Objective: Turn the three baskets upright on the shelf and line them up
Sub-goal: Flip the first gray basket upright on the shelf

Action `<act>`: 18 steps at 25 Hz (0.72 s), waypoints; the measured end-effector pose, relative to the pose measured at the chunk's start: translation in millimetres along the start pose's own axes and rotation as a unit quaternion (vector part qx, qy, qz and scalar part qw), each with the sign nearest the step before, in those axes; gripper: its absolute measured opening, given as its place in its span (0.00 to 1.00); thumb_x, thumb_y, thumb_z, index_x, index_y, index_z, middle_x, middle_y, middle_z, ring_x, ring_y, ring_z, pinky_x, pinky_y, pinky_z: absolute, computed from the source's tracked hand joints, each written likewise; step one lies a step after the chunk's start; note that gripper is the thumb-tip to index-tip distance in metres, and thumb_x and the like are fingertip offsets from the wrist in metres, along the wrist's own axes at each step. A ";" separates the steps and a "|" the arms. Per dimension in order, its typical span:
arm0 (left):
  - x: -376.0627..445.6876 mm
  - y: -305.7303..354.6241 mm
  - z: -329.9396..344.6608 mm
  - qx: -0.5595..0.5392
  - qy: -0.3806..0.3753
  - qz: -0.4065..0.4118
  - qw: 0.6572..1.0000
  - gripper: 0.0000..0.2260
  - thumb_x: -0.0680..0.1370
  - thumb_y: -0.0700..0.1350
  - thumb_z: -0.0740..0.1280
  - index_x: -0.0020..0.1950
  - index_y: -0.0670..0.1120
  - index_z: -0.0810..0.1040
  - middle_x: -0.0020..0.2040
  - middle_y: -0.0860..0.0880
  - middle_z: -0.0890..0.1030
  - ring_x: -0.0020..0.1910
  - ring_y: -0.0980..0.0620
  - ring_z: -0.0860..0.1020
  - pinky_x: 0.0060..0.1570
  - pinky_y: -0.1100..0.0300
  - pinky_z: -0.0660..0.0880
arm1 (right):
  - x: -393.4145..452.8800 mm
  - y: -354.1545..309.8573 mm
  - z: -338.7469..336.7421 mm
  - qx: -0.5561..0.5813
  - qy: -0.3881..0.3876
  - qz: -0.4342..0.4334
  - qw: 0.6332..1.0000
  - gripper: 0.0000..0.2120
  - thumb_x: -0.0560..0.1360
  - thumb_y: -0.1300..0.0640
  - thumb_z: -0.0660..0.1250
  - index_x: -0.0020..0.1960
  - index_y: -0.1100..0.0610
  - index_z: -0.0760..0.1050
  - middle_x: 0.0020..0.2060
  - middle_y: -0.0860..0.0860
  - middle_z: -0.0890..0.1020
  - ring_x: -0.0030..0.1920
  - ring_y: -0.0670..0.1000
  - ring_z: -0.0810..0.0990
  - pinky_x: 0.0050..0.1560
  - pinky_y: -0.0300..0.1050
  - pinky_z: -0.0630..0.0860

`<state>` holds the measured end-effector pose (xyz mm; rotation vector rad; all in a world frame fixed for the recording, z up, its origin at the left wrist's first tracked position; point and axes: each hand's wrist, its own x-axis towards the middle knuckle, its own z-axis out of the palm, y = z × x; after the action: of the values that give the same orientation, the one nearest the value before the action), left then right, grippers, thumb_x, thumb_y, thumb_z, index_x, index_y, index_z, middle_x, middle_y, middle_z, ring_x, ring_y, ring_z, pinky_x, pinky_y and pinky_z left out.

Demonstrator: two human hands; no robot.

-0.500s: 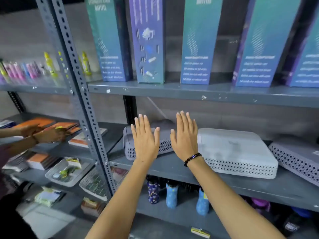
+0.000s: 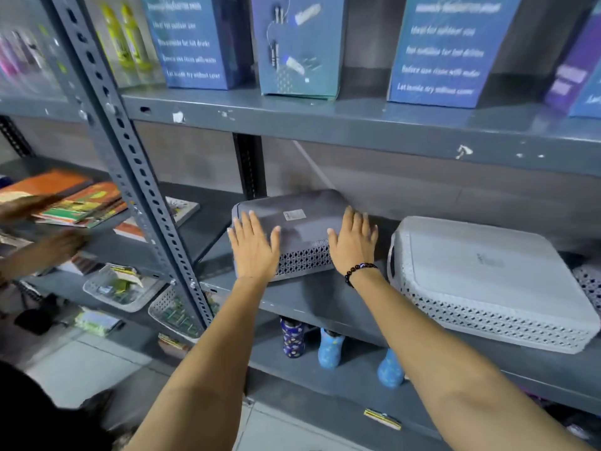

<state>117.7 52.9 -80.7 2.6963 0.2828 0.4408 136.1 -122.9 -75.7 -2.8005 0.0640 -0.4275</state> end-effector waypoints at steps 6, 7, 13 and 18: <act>72.9 -10.8 18.2 -0.053 -0.036 -0.158 0.985 0.30 0.82 0.54 0.49 0.78 0.37 0.47 0.79 0.38 0.50 0.78 0.40 0.49 0.76 0.45 0.46 | 75.4 5.9 17.6 -0.020 -0.071 0.074 0.995 0.32 0.80 0.45 0.52 0.76 0.64 0.52 0.74 0.64 0.59 0.75 0.63 0.56 0.72 0.65 0.54; 81.2 -12.4 20.3 -0.072 -0.050 -0.193 0.977 0.30 0.82 0.54 0.49 0.78 0.37 0.47 0.79 0.38 0.50 0.78 0.39 0.49 0.76 0.44 0.47 | 85.0 6.5 19.9 -0.019 -0.085 0.088 0.992 0.32 0.80 0.45 0.52 0.76 0.64 0.52 0.74 0.63 0.60 0.75 0.63 0.57 0.72 0.65 0.55; 109.9 -20.2 31.4 -0.138 -0.105 -0.347 0.922 0.31 0.80 0.60 0.51 0.74 0.38 0.60 0.73 0.38 0.66 0.71 0.37 0.67 0.67 0.44 0.65 | 117.8 10.0 31.7 0.028 -0.161 0.191 0.968 0.31 0.79 0.43 0.50 0.74 0.62 0.56 0.73 0.61 0.63 0.73 0.61 0.61 0.71 0.61 0.59; 110.9 -20.5 28.9 -0.155 -0.102 -0.350 0.918 0.29 0.80 0.59 0.51 0.71 0.38 0.64 0.70 0.38 0.70 0.67 0.37 0.72 0.63 0.46 0.70 | 118.5 3.2 35.3 0.121 -0.161 0.256 0.945 0.31 0.79 0.41 0.50 0.72 0.61 0.60 0.71 0.62 0.66 0.69 0.62 0.67 0.68 0.58 0.64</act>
<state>228.0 89.9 -85.1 2.1143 0.9773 -0.0173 259.8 -126.2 -75.1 -2.4444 0.6059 0.1397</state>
